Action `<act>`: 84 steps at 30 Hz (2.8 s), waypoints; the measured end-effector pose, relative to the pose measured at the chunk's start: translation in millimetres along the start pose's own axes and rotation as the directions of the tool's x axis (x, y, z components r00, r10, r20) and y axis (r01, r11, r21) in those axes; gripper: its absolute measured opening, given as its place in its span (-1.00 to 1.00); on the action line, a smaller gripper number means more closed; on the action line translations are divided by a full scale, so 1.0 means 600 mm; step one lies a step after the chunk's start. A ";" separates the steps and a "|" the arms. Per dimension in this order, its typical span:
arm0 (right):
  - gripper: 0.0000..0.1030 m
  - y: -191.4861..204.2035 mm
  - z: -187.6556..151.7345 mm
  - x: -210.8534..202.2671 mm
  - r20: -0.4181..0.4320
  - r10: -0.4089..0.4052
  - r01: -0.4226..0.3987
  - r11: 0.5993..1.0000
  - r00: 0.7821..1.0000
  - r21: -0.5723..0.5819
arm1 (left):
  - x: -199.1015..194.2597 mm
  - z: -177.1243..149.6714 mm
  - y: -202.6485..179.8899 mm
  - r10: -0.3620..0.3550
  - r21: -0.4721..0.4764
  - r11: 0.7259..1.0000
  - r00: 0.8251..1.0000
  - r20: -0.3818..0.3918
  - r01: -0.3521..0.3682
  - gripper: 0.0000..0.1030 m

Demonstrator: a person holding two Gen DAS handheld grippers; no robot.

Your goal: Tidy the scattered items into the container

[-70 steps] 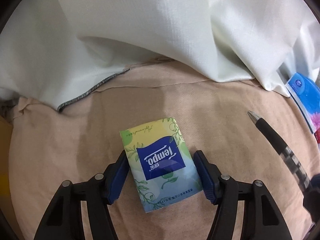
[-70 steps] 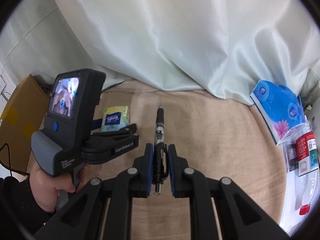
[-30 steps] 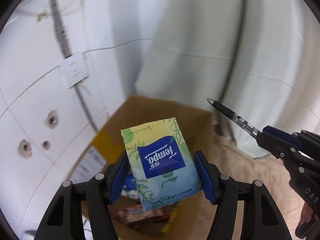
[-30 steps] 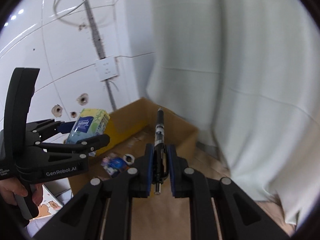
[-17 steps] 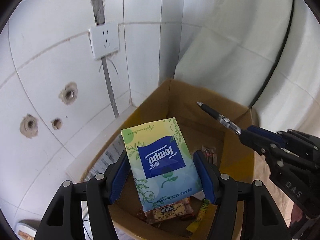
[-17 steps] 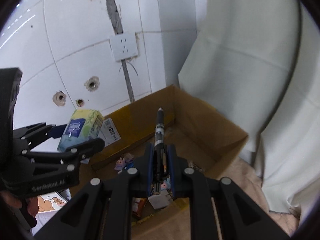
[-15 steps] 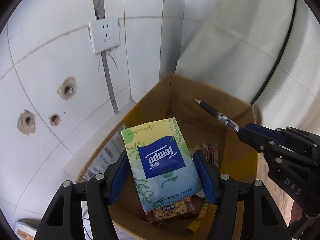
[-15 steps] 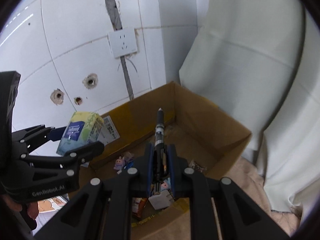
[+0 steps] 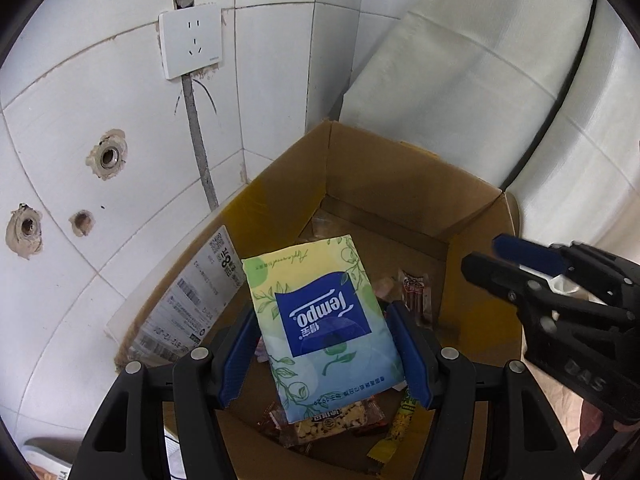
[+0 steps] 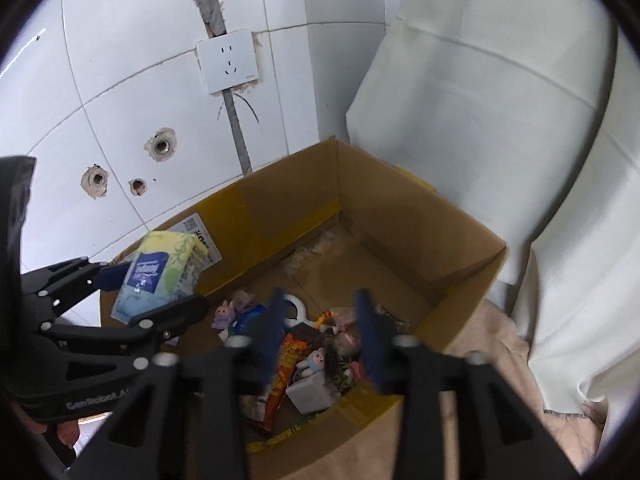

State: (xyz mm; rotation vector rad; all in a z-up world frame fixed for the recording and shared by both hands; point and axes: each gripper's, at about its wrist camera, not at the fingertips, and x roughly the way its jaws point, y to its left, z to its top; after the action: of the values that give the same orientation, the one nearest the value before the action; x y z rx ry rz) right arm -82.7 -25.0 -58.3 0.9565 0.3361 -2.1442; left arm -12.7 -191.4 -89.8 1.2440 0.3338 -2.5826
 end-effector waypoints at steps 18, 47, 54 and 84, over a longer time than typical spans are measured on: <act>1.00 -0.085 -0.018 -0.067 0.039 -0.159 0.152 0.979 0.987 0.136 | 0.037 0.006 -0.026 0.047 0.028 0.999 0.997 -0.063 -0.045 0.30; 1.00 -0.196 -0.129 -0.155 -0.044 -0.290 0.287 0.899 0.956 0.331 | -0.009 -0.003 -0.195 -0.002 0.172 0.985 0.999 -0.035 0.008 1.00; 1.00 -0.289 -0.224 -0.272 -0.133 -0.477 0.482 0.755 0.869 0.445 | -0.048 -0.012 -0.329 -0.115 0.264 0.957 0.993 -0.029 0.118 1.00; 1.00 -0.176 -0.312 -0.478 -0.090 -0.536 0.494 0.681 0.839 0.540 | -0.229 -0.088 -0.376 -0.169 0.323 0.938 0.980 0.105 0.127 1.00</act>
State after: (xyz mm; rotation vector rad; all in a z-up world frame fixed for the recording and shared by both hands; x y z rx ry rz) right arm 65.1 293.5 14.7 1.1885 -0.0821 -2.8906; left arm 35.2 55.0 7.8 1.1740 -0.0157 -2.9195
